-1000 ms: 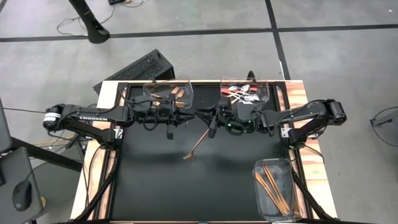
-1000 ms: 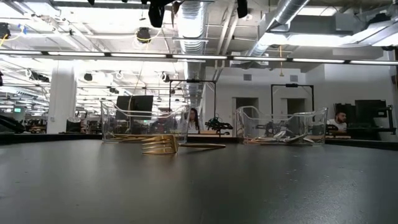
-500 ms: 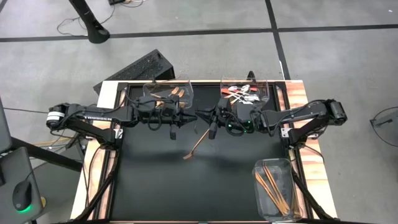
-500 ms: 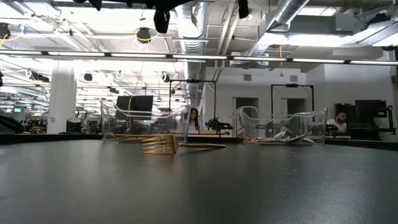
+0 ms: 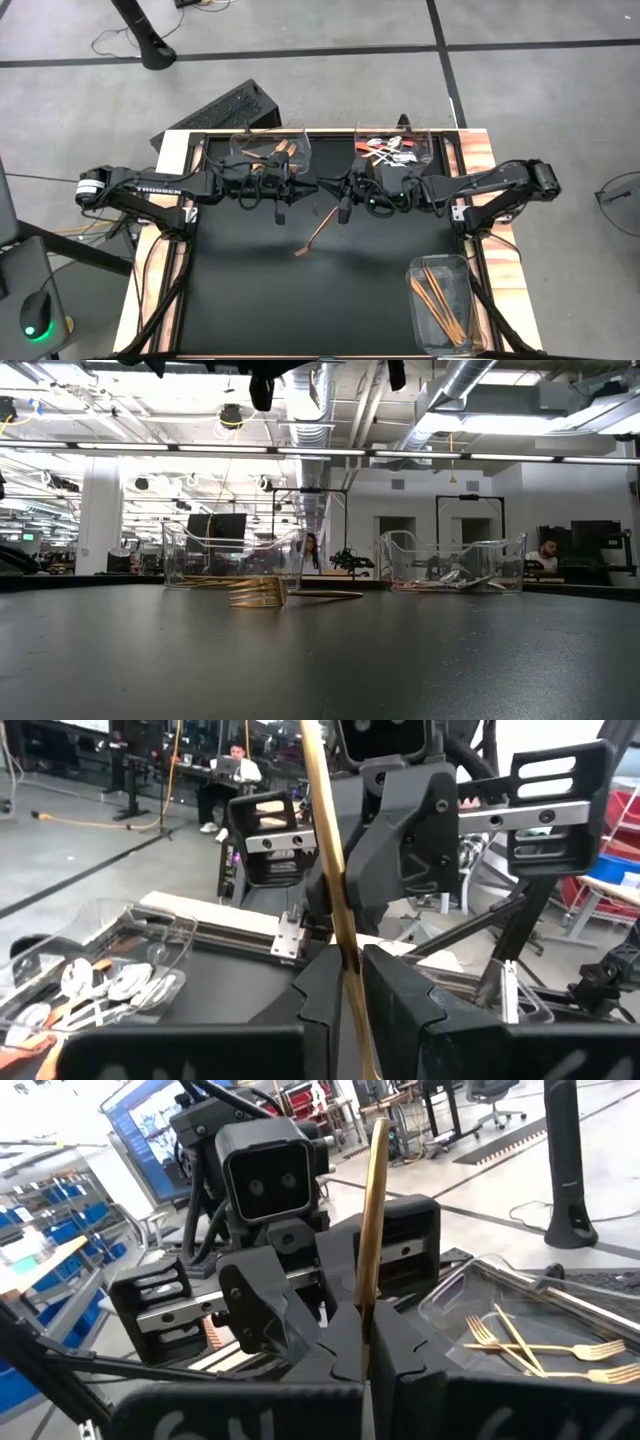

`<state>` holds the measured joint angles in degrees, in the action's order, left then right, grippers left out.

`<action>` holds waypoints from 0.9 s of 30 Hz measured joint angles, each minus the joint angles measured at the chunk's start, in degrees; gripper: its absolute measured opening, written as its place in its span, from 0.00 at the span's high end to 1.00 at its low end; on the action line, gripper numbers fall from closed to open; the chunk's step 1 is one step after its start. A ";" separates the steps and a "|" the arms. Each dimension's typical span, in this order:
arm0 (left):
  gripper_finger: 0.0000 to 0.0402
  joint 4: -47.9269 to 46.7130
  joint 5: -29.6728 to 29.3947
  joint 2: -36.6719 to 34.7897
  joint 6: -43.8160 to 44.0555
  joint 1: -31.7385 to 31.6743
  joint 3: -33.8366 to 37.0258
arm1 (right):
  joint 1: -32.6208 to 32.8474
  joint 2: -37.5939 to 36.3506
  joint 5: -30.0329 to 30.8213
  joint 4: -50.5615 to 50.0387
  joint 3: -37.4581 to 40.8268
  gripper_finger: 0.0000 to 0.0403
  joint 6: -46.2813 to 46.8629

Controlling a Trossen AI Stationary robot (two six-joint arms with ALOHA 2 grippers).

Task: Sort silverware by color (type)
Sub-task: Put the gold fork into the top left transparent bin

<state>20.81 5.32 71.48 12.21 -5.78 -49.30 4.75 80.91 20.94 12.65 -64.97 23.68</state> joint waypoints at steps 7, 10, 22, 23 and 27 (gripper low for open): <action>0.92 -0.08 -0.66 -0.11 -0.04 -0.32 0.00 | 0.15 -0.09 1.43 -0.03 0.00 0.98 -0.09; 0.92 -0.44 -1.16 -0.11 -0.11 -0.65 0.00 | 0.67 -0.39 1.51 -2.44 0.00 0.98 -0.17; 0.92 -10.96 3.96 -0.13 1.84 -5.20 -0.07 | 6.09 -9.45 -0.35 -37.30 -5.52 0.98 14.13; 0.92 -11.95 3.94 -0.13 1.80 -5.42 -0.07 | 7.03 -10.44 -1.04 -40.75 -6.16 0.98 16.05; 0.92 -15.81 3.48 -0.13 -2.00 -5.59 -0.07 | 11.33 -13.39 -2.81 -50.48 -8.56 0.98 23.34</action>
<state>5.00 8.80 71.35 10.20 -11.37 -49.36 16.08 67.52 18.13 -37.83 -73.53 47.02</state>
